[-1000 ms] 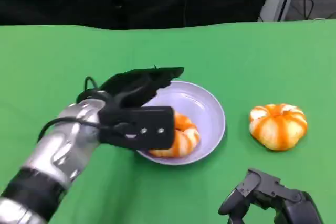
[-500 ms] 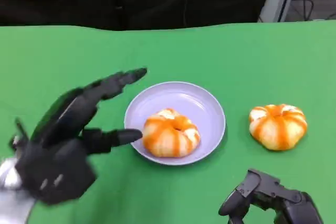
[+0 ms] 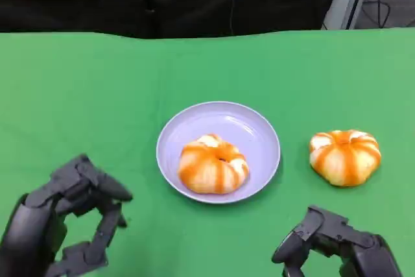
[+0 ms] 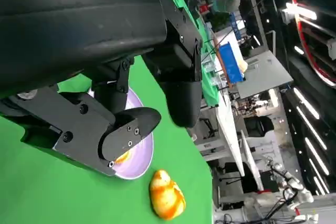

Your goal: Grasp the bread from the table and place it into the plate.

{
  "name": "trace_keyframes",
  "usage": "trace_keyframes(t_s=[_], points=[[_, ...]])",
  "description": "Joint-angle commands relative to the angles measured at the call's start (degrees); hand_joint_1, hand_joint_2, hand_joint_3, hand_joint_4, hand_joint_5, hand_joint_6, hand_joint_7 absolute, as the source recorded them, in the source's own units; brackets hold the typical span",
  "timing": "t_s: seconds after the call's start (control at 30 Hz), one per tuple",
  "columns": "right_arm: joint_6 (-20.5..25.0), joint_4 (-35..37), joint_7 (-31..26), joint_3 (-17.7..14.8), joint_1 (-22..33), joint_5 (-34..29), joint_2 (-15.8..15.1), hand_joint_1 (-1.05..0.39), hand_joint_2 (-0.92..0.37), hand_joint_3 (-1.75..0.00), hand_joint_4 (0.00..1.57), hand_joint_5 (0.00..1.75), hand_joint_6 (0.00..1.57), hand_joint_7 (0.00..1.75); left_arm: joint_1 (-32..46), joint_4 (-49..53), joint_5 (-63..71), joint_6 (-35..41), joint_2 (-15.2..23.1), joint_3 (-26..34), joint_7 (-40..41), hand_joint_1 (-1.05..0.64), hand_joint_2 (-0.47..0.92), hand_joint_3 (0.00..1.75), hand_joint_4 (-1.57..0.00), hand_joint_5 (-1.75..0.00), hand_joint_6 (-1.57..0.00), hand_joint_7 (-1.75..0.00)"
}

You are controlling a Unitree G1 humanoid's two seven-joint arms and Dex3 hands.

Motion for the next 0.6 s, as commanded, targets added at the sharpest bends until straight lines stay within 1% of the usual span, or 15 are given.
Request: trace_keyframes(t_s=[0.03,0.07,0.1,0.2,0.33,0.37,0.43,0.6], points=[[-0.47,0.06,0.72,-1.32,0.21,1.2,-1.26,-0.08,-0.36,-1.28,0.72,1.58,0.79,1.27,0.4,2.56,0.12,-3.18,-0.33,-0.35,-2.15,-0.05,0.45,1.14,-0.87,-1.74,-0.72,-1.69],[-0.33,-0.04,0.86,-1.43,0.35,1.44,-1.29,-0.08,-0.37,-1.28,0.71,1.58,0.79,1.27,0.48,3.31,-1.09,-3.38,-0.41,-0.66,-3.22,-0.05,0.39,1.22,-0.89,-1.75,-0.71,-1.72],[-0.22,-0.14,0.95,-1.5,0.45,1.62,-1.32,-0.09,-0.37,-1.27,0.71,1.58,0.79,1.27,0.5,3.87,-1.92,-3.56,-0.5,-0.83,-4.02,-0.06,0.35,1.23,-0.91,-1.75,-0.7,-1.73],[-0.35,-0.3,1.11,-1.74,0.67,2.16,-1.42,-0.09,-0.37,-1.26,0.7,1.59,0.78,1.27,0.44,4.52,-2.52,-3.34,-1.49,-1.03,-4.47,-0.1,0.3,1.21,-0.91,-1.75,-0.68,-1.74],[-0.57,-0.32,1.02,-1.76,0.8,2.39,-1.34,-0.09,-0.37,-1.26,0.7,1.59,0.78,1.27,-0.04,5.9,-2.68,-4.88,-1.96,-0.78,-5.42,-0.1,0.32,1.2,-0.91,-1.75,-0.67,-1.75],[-0.45,-0.42,1.02,-1.73,0.82,2.32,-1.34,-0.1,-0.37,-1.26,0.7,1.6,0.78,1.28,-0.17,6.16,-2.75,-5.09,-1.95,-0.71,-5.57,-0.13,0.32,1.19,-0.91,-1.75,-0.67,-1.75],[-0.48,-0.4,1.07,-1.74,0.78,2.21,-1.42,-0.11,-0.38,-1.26,0.69,1.6,0.78,1.28,0.01,5.8,-2.57,-4.22,-2.03,-0.56,-5.34,-0.14,0.32,1.19,-0.91,-1.75,-0.67,-1.75],[-0.59,-0.08,1.1,-1.82,0.62,2.33,-1.42,-0.1,-0.38,-1.25,0.69,1.61,0.77,1.3,-0.37,6.44,-2.15,-4.52,-1.91,-0.38,-5.63,-0.1,0.36,1.13,-0.9,-1.75,-0.67,-1.75]])
